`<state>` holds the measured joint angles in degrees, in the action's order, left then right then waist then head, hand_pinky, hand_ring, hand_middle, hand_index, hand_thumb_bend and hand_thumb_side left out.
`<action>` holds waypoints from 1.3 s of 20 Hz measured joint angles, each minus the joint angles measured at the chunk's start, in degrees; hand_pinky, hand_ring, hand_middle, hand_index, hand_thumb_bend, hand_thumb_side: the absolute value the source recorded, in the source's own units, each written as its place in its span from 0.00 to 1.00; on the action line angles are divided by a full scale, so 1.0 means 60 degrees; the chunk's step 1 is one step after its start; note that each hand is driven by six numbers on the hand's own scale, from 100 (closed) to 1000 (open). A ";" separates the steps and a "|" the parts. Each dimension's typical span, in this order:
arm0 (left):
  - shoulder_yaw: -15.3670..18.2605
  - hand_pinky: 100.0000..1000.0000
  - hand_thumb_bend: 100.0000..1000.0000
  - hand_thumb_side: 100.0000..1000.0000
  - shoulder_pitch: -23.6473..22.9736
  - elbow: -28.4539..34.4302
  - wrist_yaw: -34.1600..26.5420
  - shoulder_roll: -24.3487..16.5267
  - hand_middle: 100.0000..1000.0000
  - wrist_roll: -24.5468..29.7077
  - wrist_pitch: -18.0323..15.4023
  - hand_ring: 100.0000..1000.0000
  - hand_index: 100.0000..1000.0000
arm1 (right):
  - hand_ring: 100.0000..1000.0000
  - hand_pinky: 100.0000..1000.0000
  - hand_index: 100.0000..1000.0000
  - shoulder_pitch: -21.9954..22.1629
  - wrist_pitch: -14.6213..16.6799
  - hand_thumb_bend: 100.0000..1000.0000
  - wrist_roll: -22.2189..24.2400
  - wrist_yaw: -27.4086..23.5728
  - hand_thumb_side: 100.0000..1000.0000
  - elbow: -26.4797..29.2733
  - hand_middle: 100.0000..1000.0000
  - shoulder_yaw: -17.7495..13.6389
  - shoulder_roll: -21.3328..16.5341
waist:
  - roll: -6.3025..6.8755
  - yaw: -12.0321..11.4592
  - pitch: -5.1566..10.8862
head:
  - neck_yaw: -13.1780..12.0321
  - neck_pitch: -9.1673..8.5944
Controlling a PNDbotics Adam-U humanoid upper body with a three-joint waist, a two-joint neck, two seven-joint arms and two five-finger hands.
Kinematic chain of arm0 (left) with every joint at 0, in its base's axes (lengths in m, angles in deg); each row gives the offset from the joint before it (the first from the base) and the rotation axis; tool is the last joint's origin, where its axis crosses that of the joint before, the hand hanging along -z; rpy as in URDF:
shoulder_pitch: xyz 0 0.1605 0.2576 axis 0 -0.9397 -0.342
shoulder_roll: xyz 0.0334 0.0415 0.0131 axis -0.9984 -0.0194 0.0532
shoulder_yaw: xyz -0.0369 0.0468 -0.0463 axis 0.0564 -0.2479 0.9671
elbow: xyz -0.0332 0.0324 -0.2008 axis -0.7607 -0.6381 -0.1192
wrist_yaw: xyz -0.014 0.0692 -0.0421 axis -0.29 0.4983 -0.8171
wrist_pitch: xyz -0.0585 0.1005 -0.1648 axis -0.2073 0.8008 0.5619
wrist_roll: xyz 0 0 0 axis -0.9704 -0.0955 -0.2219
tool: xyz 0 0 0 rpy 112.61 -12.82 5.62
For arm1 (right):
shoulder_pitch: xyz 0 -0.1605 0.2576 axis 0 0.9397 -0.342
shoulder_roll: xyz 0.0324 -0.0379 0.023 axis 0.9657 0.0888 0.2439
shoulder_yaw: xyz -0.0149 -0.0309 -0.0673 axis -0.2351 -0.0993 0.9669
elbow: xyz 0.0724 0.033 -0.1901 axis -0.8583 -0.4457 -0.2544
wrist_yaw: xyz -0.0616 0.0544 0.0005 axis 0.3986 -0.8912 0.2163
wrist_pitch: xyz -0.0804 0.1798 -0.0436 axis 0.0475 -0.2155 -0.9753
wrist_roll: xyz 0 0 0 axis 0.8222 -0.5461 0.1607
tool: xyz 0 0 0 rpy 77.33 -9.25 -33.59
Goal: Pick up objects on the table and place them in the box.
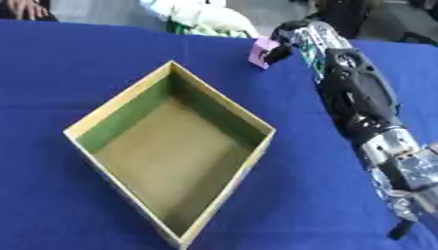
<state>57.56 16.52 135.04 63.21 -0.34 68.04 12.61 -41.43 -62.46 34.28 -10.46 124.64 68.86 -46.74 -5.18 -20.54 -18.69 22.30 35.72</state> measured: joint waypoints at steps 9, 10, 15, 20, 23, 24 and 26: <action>0.0000 0.88 0.00 0.83 0.0023 0.0000 0.0000 0.0000 1.00 0.0033 0.0001 0.86 0.64 | 0.78 0.94 0.70 0.0010 -0.0145 0.00 -0.0768 0.0163 0.50 0.0125 0.46 0.0007 0.0001 | -0.0014 -0.0042 -0.0007 | -0.0006 0.0001; 0.0000 0.88 0.00 0.83 0.0026 0.0000 0.0000 0.0000 1.00 0.0038 0.0001 0.86 0.64 | 0.78 0.93 0.70 0.0010 -0.0178 0.00 -0.0855 0.0177 0.51 0.0145 0.46 0.0008 0.0001 | -0.0014 -0.0042 -0.0007 | -0.0007 0.0001; 0.0001 0.88 0.00 0.83 0.0027 0.0000 0.0000 0.0000 1.00 0.0051 0.0000 0.86 0.63 | 0.77 0.91 0.67 0.0011 -0.0376 0.00 -0.1176 0.0157 0.53 0.0231 0.45 0.0025 0.0000 | -0.0014 0.0033 -0.0001 | -0.0028 0.0004; 0.0001 0.88 0.00 0.83 0.0027 0.0000 -0.0005 0.0000 1.00 0.0054 0.0003 0.86 0.64 | 0.76 0.90 0.66 0.0012 -0.0491 0.00 -0.1349 0.0080 0.55 0.0459 0.44 0.0106 -0.0012 | -0.0010 0.0089 0.0104 | -0.0079 0.0023; 0.0002 0.88 0.00 0.82 0.0027 0.0000 -0.0017 0.0000 1.00 0.0052 0.0005 0.86 0.64 | 0.76 0.89 0.65 0.0037 -0.0519 0.00 -0.1413 0.0019 0.55 0.0726 0.44 0.0150 -0.0074 | 0.0009 0.0184 0.0183 | -0.0123 0.0096; 0.0002 0.88 0.00 0.82 0.0027 0.0000 -0.0019 -0.0001 1.00 0.0052 0.0006 0.86 0.64 | 0.76 0.89 0.65 0.0057 -0.0527 0.00 -0.1436 -0.0006 0.55 0.0838 0.44 0.0168 -0.0101 | 0.0021 0.0235 0.0205 | -0.0159 0.0125; 0.0002 0.88 0.00 0.82 0.0027 0.0000 -0.0023 -0.0002 1.00 0.0050 0.0008 0.86 0.64 | 0.76 0.90 0.65 0.0092 -0.0542 0.00 -0.1466 -0.0079 0.55 0.1111 0.44 0.0188 -0.0180 | 0.0042 0.0335 0.0282 | -0.0212 0.0207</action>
<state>57.58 16.68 135.04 63.07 -0.35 68.34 12.66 -40.87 -65.72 25.48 -10.93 131.30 69.99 -47.82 -4.93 -18.53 -17.00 21.03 36.96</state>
